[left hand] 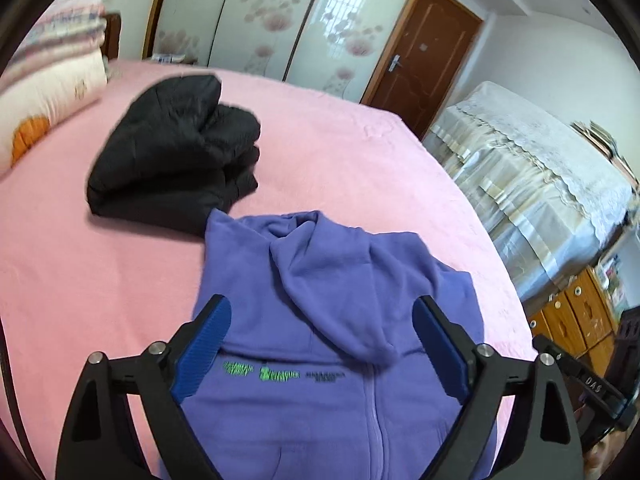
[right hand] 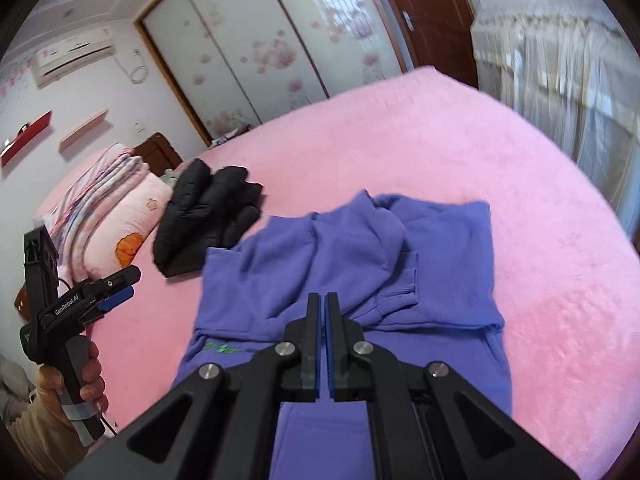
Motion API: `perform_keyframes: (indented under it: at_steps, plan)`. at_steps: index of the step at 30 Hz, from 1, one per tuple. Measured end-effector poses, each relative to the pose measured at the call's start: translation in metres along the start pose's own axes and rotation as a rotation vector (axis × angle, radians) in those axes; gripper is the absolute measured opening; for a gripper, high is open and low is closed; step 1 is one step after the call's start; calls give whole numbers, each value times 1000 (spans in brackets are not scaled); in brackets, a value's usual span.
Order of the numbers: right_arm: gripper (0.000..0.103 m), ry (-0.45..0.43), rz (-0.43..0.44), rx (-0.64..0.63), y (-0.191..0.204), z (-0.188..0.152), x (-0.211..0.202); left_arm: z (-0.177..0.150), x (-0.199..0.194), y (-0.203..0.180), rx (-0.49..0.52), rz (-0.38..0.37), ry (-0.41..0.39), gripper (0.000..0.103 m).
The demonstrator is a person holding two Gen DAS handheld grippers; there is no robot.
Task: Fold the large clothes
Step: 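Move both tools to the hoodie hem ribbing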
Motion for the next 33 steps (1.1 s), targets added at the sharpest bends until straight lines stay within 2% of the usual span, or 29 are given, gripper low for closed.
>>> perform_keyframes:
  at_steps: [1, 3, 4, 9, 13, 17, 20, 24, 31, 33]
  plan:
    - [11, -12, 6, -14, 7, -2, -11, -1, -12, -5, 15, 2, -8, 94]
    - [35, -44, 23, -40, 21, -8, -36, -6, -36, -16, 45, 15, -16, 97]
    - [38, -58, 31, -46, 26, -10, -46, -8, -48, -20, 57, 20, -26, 98]
    - [38, -112, 69, -94, 52, -27, -99, -25, -105, -36, 103, 55, -64, 98]
    - [38, -143, 58, -151, 65, -45, -128, -43, -147, -42, 124, 83, -117, 100]
    - [38, -182, 33, -211, 69, -69, -150, -63, -178, -43, 154, 133, -172, 102]
    - [38, -210, 37, -248, 69, -86, -161, -83, -192, -42, 174, 143, -179, 102]
    - [38, -254, 30, -323, 64, -116, -171, -118, -193, -25, 160, 144, -157, 102]
    - [38, -168, -40, -378, 28, -166, -148, -193, -165, 34, 24, 185, -82, 102]
    - [38, -152, -60, -387, 15, -178, -142, -209, -159, 43, 16, 205, -71, 102]
Point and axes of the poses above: each gripper's, at about its wrist camera, not at the fingertips, and x roughly the way its jaws point, y to its left, z to its top, the point moved 9 cm from there along x, roughly the way its jaws point, and after that the axes turned 12 degrees about x, right-handed, at the moved point
